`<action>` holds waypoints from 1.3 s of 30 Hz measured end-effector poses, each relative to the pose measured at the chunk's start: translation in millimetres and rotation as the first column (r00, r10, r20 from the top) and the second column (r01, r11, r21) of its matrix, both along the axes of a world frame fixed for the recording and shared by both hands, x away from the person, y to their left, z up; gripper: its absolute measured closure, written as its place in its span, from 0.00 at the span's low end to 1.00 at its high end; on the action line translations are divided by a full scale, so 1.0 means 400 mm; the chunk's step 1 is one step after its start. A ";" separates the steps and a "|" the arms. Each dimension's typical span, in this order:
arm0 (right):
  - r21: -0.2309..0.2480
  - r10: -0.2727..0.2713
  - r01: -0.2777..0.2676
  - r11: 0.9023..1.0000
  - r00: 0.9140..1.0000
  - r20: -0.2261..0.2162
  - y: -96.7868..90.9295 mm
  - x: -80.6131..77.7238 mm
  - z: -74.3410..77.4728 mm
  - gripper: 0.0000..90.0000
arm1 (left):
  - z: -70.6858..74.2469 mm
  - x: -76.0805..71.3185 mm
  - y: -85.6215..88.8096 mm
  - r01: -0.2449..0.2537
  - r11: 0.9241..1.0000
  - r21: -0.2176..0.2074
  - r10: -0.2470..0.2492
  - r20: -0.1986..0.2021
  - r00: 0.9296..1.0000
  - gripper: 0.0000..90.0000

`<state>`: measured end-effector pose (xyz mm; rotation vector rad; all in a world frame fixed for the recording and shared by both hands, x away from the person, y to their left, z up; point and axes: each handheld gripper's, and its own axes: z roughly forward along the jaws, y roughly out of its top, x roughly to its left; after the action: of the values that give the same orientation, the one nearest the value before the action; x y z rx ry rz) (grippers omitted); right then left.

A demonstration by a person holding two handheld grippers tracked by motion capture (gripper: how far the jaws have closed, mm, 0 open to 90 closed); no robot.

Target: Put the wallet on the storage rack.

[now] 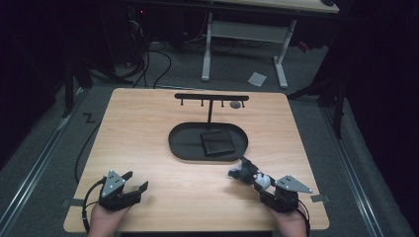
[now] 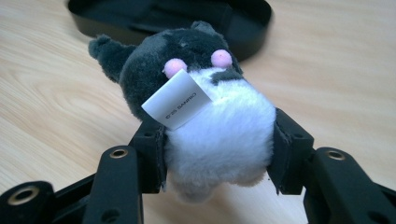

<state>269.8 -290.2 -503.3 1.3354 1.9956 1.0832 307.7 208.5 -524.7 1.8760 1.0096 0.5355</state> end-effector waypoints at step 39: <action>-0.291 0.030 -0.171 0.941 0.901 -0.434 0.024 0.103 0.030 0.20 | -0.010 -0.014 0.013 0.018 1.000 -0.006 -0.018 -0.017 1.000 0.34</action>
<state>311.0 -280.6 -491.4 1.3816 2.4529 0.4895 302.1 213.7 -528.7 1.8860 1.0038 0.5062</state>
